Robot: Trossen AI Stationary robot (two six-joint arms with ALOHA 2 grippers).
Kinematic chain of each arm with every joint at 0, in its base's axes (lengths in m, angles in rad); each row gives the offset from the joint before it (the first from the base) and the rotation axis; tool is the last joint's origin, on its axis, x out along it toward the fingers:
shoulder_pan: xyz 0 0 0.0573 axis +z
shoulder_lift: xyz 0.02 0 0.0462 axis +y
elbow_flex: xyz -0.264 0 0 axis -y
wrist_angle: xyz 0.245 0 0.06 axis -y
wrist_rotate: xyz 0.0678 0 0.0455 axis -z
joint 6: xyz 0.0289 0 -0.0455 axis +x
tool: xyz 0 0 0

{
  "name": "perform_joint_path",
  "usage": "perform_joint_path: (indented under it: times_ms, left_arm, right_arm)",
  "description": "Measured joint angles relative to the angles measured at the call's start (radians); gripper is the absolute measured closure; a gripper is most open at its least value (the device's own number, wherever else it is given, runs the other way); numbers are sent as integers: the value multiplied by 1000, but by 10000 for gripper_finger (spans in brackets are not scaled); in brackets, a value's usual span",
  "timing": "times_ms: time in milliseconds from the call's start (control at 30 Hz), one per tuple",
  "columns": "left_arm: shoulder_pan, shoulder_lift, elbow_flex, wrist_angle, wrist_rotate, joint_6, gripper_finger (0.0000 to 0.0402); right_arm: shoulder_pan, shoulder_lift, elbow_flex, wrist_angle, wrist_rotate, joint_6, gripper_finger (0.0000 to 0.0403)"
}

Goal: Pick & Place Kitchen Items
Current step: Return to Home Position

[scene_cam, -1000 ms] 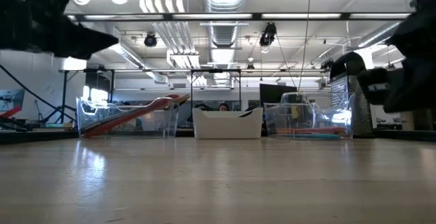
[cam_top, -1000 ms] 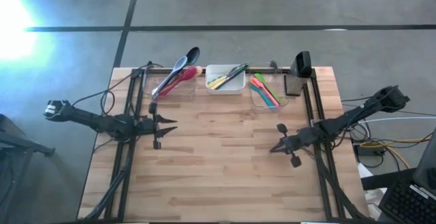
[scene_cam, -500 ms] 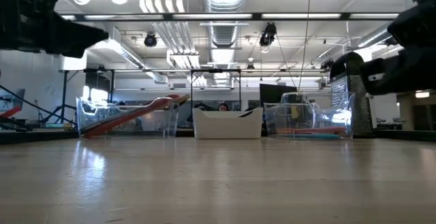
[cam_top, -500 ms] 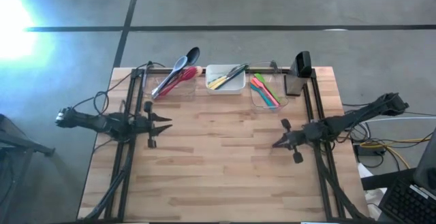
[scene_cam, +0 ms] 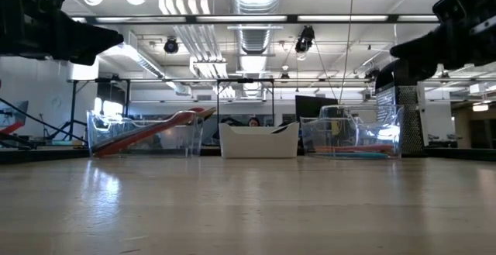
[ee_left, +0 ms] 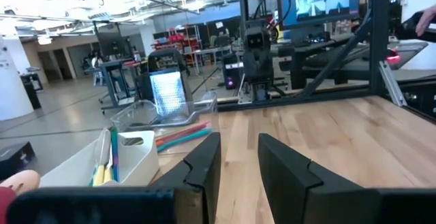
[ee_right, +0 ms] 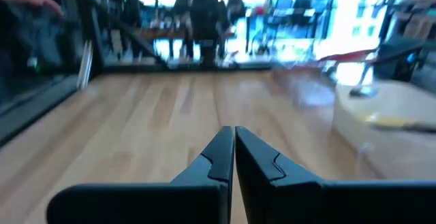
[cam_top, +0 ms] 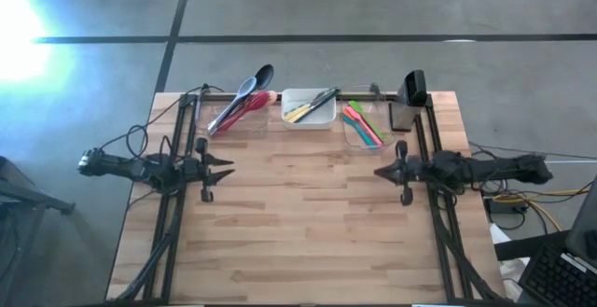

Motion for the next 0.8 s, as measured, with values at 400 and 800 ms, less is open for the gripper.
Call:
perform_joint_path:
  times_ms: [400, 800]
  left_arm:
    - [0, 5, -1, 2, -2, 0, 300]
    - [0, 19, -1, 3, -2, 0, 300]
  right_arm:
    - [-14, -128, 0, 53, -2, 0, 394]
    - [-14, -123, 0, 35, -1, 1, 394]
